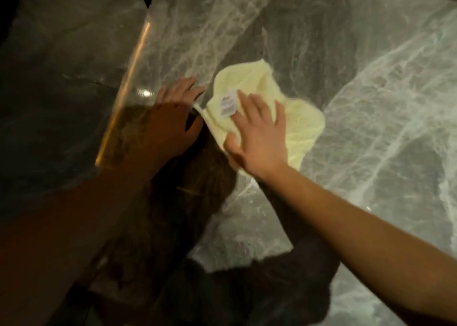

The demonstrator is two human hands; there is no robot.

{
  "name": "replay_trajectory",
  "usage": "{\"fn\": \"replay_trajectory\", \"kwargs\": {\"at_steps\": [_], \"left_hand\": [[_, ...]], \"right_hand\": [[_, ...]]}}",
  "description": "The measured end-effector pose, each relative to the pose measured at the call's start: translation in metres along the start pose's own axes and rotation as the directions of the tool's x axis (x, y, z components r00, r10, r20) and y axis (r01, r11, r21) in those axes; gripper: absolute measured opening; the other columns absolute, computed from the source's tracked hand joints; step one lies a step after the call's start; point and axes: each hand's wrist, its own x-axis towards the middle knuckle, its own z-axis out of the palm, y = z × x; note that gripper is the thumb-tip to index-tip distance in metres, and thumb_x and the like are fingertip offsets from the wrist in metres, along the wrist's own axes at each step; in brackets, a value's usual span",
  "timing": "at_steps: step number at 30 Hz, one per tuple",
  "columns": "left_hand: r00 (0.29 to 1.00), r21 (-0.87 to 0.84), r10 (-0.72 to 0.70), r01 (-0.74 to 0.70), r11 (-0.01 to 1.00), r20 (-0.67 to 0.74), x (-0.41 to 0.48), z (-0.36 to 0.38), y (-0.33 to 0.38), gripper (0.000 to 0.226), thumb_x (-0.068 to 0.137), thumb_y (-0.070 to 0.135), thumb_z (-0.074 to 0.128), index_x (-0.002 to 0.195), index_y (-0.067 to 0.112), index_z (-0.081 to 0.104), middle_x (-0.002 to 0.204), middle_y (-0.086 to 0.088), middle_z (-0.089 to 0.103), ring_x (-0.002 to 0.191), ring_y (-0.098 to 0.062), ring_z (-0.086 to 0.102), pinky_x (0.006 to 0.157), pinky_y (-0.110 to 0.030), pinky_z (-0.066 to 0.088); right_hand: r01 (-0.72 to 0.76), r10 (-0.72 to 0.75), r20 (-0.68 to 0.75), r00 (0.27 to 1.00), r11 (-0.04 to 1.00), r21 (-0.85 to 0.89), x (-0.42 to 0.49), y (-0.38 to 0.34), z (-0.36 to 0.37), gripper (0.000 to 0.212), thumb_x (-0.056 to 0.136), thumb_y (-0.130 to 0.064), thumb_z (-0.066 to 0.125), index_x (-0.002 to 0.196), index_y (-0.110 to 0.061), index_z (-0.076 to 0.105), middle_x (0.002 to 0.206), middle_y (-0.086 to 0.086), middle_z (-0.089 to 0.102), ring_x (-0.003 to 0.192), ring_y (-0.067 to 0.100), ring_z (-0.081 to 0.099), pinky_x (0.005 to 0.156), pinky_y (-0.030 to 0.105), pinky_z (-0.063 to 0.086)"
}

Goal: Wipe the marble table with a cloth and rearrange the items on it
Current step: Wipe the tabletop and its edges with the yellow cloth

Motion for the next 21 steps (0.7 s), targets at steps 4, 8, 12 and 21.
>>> {"fn": "replay_trajectory", "kwargs": {"at_steps": [4, 8, 12, 21], "left_hand": [[0.997, -0.129, -0.045, 0.053, 0.99, 0.06, -0.009, -0.005, -0.002, 0.062, 0.083, 0.038, 0.04, 0.139, 0.012, 0.041, 0.153, -0.012, 0.03, 0.142, -0.028, 0.026, 0.115, -0.05, 0.021], [0.995, 0.08, 0.033, -0.041, 0.996, 0.098, -0.047, -0.02, -0.025, 0.06, 0.09, 0.044, 0.035, 0.145, 0.019, 0.03, 0.156, -0.006, 0.024, 0.145, -0.021, 0.019, 0.116, -0.048, 0.02], [0.996, 0.172, -0.018, 0.003, 0.985, 0.088, -0.058, -0.021, -0.036, 0.06, 0.091, 0.05, 0.03, 0.145, 0.024, 0.027, 0.157, -0.003, 0.02, 0.146, -0.018, 0.014, 0.118, -0.043, 0.012], [0.981, 0.099, -0.192, 0.187, 0.977, 0.042, -0.077, -0.016, -0.043, 0.061, 0.093, 0.047, 0.027, 0.15, 0.024, 0.018, 0.159, 0.001, 0.015, 0.148, -0.015, 0.006, 0.117, -0.051, 0.004]], "right_hand": [[0.123, -0.126, 0.028, 0.992, 0.988, 0.096, -0.093, -0.038, 0.004, 0.063, 0.079, -0.052, 0.049, 0.137, -0.027, 0.045, 0.15, 0.002, 0.04, 0.138, 0.028, 0.029, 0.114, 0.049, 0.001], [0.272, -0.282, 0.128, 0.951, 0.958, 0.093, -0.174, -0.085, 0.011, 0.055, 0.074, -0.049, 0.052, 0.125, -0.028, 0.055, 0.147, 0.003, 0.044, 0.135, 0.024, 0.033, 0.114, 0.051, 0.002], [0.365, -0.373, 0.144, 0.917, 0.928, 0.079, -0.184, -0.091, 0.017, 0.046, 0.073, -0.046, 0.052, 0.117, -0.032, 0.052, 0.15, -0.001, 0.04, 0.136, 0.019, 0.036, 0.11, 0.051, 0.016], [0.303, -0.307, 0.134, 0.942, 0.952, 0.049, -0.115, -0.075, 0.016, 0.052, 0.069, -0.051, 0.057, 0.117, -0.031, 0.051, 0.147, -0.005, 0.039, 0.131, 0.02, 0.037, 0.11, 0.051, 0.013]]}}
